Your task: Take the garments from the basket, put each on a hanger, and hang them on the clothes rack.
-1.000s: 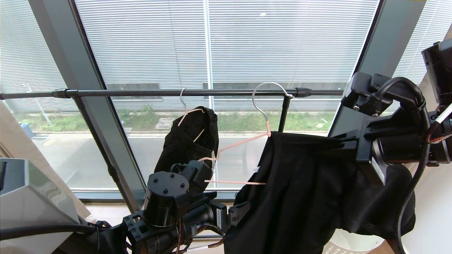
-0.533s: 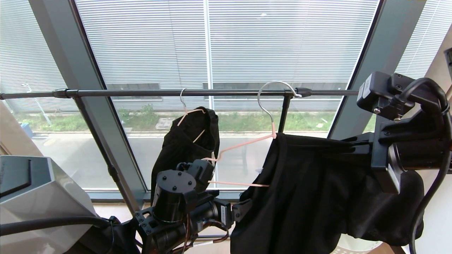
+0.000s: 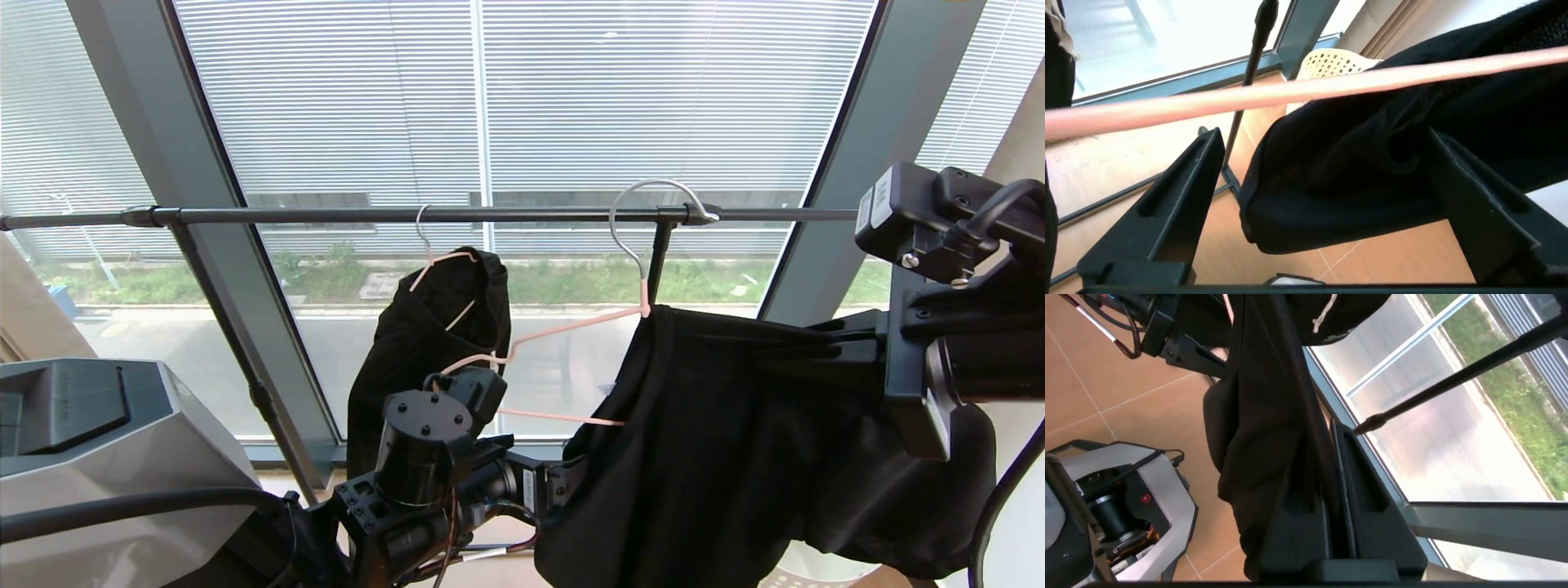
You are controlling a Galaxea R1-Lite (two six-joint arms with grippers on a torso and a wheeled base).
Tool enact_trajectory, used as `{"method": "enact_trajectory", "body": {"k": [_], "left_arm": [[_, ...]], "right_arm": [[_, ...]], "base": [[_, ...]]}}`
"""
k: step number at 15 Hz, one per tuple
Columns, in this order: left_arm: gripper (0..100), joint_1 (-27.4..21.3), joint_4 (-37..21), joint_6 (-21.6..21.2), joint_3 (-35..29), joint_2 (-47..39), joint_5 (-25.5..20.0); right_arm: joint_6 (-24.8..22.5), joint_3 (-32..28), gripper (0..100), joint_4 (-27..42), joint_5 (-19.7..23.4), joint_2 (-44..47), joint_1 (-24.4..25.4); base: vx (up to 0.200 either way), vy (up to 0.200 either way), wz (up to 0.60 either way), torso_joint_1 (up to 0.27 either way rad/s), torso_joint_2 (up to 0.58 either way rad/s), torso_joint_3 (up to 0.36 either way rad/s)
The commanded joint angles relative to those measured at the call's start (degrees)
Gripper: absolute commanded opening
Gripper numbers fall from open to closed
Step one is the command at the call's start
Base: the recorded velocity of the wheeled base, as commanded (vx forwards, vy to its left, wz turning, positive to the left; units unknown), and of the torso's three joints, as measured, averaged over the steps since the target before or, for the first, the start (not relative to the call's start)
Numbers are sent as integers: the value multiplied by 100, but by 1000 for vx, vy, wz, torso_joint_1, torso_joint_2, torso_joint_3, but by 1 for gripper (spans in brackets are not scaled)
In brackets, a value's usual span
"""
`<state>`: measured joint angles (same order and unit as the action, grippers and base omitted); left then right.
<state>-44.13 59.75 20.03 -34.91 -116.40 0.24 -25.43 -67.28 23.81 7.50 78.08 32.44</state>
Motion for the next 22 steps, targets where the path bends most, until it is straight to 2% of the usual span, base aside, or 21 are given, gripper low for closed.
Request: {"method": "enact_trajectory", "body": {"k": [1,4,8,12,16,19,22], "left_arm": [[0,-17,2,1,-15,-111,2],[0,-43,2,1,-59,-129,2],[0,-43,28,-8,222,205,28],[0,309,28,-8,573,680,37],[0,572,37,-8,732,768,28],[0,572,46,-25,758,776,2],[0,309,46,-430,837,724,-24]], "right_arm": [[82,40,0,1,-3,-65,114],[117,101,0,1,-3,-100,114],[126,189,0,-8,6,-153,-89],[135,259,0,1,147,-170,-458],[223,540,0,-8,147,-399,-458],[249,567,0,-8,138,-408,-467],[346,567,0,-210,129,-276,-467]], "base": [[0,0,0,0,0,0],[0,0,0,0,0,0],[0,0,0,0,0,0],[0,0,0,0,0,0],[0,0,0,0,0,0],[0,0,0,0,0,0],[0,0,0,0,0,0]]}}
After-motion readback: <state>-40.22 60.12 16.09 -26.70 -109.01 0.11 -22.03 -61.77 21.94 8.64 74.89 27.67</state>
